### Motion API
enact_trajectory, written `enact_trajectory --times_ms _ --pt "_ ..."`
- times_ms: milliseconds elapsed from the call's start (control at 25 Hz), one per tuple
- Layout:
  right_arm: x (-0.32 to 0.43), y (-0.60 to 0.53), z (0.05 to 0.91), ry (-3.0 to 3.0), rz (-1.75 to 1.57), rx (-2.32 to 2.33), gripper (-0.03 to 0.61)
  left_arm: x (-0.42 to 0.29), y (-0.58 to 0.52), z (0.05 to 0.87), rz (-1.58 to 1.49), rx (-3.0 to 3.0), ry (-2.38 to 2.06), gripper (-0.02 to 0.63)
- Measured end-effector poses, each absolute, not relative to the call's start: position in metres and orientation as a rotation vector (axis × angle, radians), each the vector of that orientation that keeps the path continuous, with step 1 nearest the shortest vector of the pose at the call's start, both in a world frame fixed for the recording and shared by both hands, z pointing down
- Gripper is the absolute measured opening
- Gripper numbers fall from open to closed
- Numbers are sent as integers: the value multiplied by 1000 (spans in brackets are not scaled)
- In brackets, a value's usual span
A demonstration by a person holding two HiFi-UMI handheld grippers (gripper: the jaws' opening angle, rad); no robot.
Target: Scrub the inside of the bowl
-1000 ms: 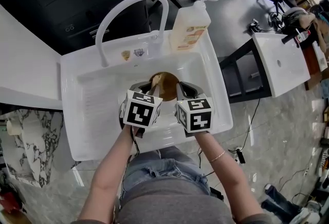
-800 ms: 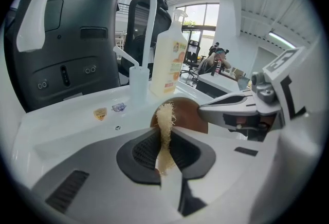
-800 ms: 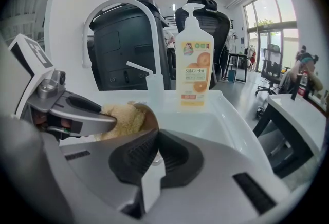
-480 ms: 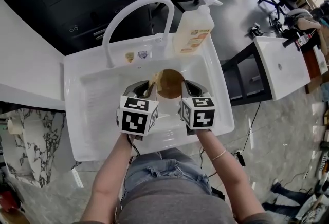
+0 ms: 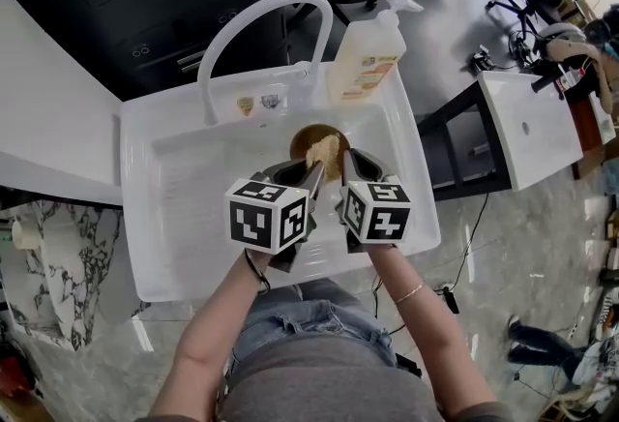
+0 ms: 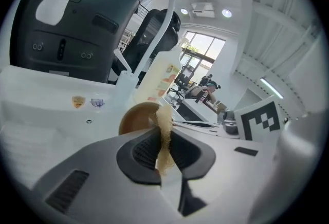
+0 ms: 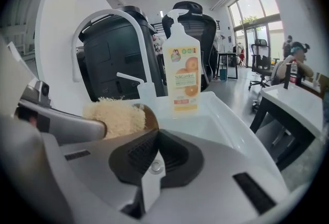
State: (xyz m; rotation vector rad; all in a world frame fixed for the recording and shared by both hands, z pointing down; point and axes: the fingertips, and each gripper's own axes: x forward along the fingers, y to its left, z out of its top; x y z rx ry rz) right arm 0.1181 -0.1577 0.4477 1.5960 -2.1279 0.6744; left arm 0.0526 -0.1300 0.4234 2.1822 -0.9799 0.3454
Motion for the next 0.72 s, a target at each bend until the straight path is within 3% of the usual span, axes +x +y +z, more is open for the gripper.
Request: enact_trajectory --times_ms 720 --pt "125 -153 447 -2126 650 1612 15 39 -121 478 567 2091 -995 48"
